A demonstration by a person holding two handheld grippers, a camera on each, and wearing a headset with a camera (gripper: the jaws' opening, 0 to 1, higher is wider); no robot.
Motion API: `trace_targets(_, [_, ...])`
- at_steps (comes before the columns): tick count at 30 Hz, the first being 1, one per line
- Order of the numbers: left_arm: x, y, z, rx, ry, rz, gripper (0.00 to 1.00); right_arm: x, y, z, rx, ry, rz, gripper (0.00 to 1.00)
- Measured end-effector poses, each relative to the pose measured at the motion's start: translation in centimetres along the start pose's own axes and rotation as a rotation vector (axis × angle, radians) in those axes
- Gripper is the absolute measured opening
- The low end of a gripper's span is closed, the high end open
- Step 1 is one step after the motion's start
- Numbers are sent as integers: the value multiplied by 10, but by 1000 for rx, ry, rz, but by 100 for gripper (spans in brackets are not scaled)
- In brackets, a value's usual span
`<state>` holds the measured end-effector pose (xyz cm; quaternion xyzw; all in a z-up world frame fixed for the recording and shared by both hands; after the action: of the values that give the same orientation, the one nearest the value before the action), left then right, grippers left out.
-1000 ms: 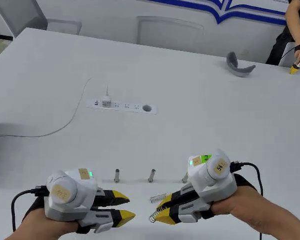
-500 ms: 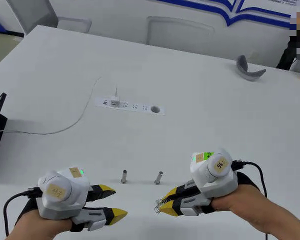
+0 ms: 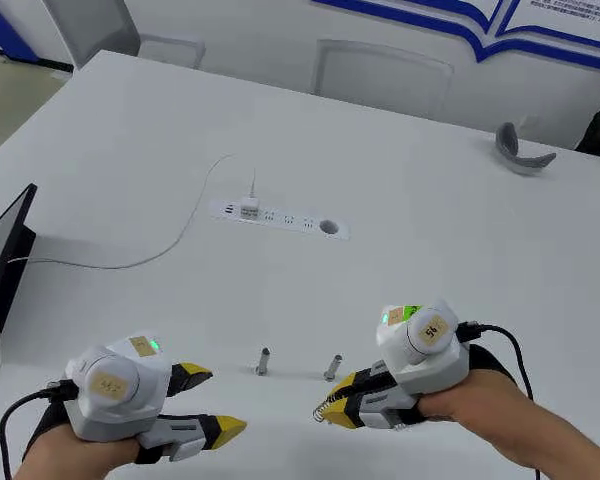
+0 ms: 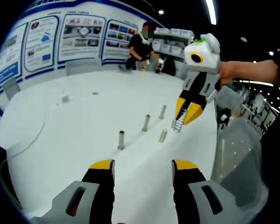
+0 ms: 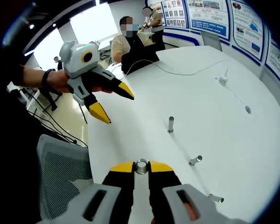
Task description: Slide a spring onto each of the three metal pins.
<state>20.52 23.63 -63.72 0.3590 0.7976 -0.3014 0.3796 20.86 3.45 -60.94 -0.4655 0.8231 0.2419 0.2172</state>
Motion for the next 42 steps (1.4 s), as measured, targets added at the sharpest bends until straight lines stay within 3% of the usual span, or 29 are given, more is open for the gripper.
trace_targets(6, [3, 10, -3, -39, -1, -29, 55, -7, -10, 7, 6, 12, -10, 12])
trace_targets(19, [8, 20, -11, -73, 0, -50, 59, -25, -36, 20, 23, -2, 0, 12])
trace_targets(42, [16, 15, -17, -85, 4, -70, 64, -61, -58, 45, 27, -2, -67, 12])
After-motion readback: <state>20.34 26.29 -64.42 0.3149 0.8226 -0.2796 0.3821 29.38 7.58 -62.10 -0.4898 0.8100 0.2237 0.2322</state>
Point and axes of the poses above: the centre of the closed fingertips' face, and the gripper's own axes: z roughly forward along the fingers, y roughly to its left, x roughly out of its underside, the point moved 7 cm from there along -z, roughly backward along the fingers
